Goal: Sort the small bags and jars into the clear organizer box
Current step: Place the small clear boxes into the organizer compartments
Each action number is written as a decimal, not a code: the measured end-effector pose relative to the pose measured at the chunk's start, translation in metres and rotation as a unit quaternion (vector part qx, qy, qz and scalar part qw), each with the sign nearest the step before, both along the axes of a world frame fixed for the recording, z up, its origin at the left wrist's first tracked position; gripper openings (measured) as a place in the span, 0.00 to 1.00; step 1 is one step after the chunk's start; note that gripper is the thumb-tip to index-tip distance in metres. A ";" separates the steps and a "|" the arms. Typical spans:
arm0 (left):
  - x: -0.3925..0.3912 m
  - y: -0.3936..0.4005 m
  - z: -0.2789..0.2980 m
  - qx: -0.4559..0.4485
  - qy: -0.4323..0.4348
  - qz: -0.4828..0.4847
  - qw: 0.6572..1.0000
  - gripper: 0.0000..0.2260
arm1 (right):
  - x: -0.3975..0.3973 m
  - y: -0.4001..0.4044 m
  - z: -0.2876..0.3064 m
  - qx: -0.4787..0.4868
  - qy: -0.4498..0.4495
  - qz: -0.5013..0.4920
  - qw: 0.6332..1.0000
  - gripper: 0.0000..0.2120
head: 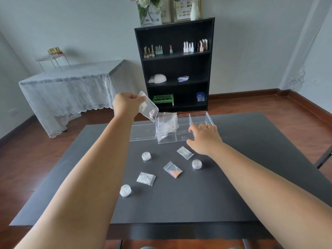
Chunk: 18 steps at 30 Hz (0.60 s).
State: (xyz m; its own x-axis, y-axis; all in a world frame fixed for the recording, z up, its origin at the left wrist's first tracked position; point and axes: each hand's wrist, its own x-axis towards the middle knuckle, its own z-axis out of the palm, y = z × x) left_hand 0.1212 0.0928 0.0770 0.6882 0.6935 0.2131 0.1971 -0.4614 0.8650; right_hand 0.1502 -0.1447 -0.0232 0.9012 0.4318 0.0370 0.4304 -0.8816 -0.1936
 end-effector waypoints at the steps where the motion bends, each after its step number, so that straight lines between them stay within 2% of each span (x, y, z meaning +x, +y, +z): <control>1: 0.000 -0.001 0.002 0.002 -0.001 -0.003 1.000 0.11 | 0.000 0.000 0.000 -0.001 0.002 -0.003 1.000 0.20; 5: -0.002 0.000 0.000 -0.021 -0.007 -0.014 1.000 0.09 | 0.000 0.006 0.005 0.040 0.006 -0.021 0.999 0.22; 9: -0.007 0.003 -0.001 -0.051 -0.027 -0.014 0.998 0.08 | 0.000 0.024 0.012 0.111 -0.047 -0.047 0.992 0.24; 12: -0.011 0.007 -0.003 -0.079 -0.065 -0.021 0.995 0.06 | 0.004 0.042 0.015 0.118 -0.107 -0.058 0.986 0.23; 18: -0.020 0.022 -0.015 -0.093 -0.082 -0.083 0.989 0.05 | 0.014 0.073 0.017 0.136 -0.048 -0.054 0.988 0.16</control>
